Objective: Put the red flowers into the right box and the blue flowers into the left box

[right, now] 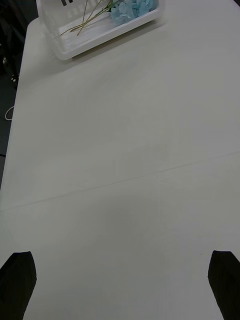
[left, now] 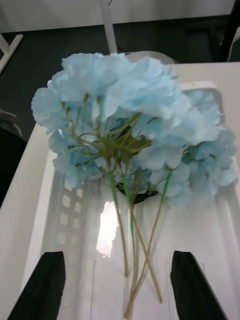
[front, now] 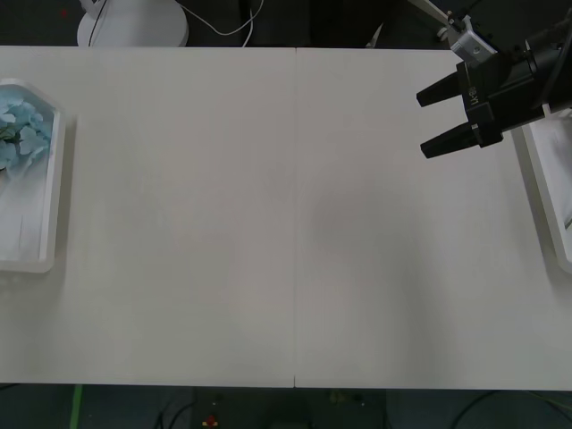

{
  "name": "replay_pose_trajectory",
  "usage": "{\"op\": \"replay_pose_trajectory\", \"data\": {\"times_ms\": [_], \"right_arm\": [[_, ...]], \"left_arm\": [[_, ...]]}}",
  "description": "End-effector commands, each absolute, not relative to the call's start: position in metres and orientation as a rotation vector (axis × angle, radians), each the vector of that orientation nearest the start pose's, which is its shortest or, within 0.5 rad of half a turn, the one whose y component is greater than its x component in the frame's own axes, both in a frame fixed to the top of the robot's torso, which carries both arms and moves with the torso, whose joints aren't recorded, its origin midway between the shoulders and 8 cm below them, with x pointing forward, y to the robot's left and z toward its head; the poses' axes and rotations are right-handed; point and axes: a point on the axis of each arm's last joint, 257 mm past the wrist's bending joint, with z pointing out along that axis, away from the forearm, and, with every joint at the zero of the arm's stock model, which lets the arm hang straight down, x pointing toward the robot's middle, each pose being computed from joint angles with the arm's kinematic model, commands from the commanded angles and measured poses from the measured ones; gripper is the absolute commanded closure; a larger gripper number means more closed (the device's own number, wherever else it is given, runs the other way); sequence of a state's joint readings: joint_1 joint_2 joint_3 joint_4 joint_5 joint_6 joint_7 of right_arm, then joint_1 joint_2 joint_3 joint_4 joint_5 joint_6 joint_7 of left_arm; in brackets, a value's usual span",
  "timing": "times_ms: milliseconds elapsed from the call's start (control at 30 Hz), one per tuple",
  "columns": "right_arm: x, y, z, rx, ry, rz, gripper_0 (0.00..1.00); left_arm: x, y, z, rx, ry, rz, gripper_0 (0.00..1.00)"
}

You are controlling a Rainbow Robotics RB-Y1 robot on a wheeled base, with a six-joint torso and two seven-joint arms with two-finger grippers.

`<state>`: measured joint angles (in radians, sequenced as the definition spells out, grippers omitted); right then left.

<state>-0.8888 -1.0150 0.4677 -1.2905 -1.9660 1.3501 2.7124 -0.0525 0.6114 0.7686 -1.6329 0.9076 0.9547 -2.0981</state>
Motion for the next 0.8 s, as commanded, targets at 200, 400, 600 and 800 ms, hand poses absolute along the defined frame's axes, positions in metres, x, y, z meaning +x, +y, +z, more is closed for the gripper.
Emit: {"op": "replay_pose_trajectory", "data": {"times_ms": [200,400,600,800], "right_arm": [[0.490,-0.179,-0.056,-1.528,1.700,0.593,0.00],[0.490,-0.179,-0.056,-1.528,1.700,0.593,0.00],[0.490,-0.179,-0.056,-1.528,1.700,0.593,0.00],[0.490,-0.179,-0.056,-1.528,1.700,0.593,0.00]], "left_arm": [[0.503,0.485,-0.087,0.036,1.847,-0.168,0.17],[0.523,0.387,-0.078,0.190,1.842,-0.424,0.00],[0.522,0.315,-0.083,0.301,1.847,-0.617,0.00],[0.498,0.244,-0.101,0.506,1.817,-0.776,0.00]]}}
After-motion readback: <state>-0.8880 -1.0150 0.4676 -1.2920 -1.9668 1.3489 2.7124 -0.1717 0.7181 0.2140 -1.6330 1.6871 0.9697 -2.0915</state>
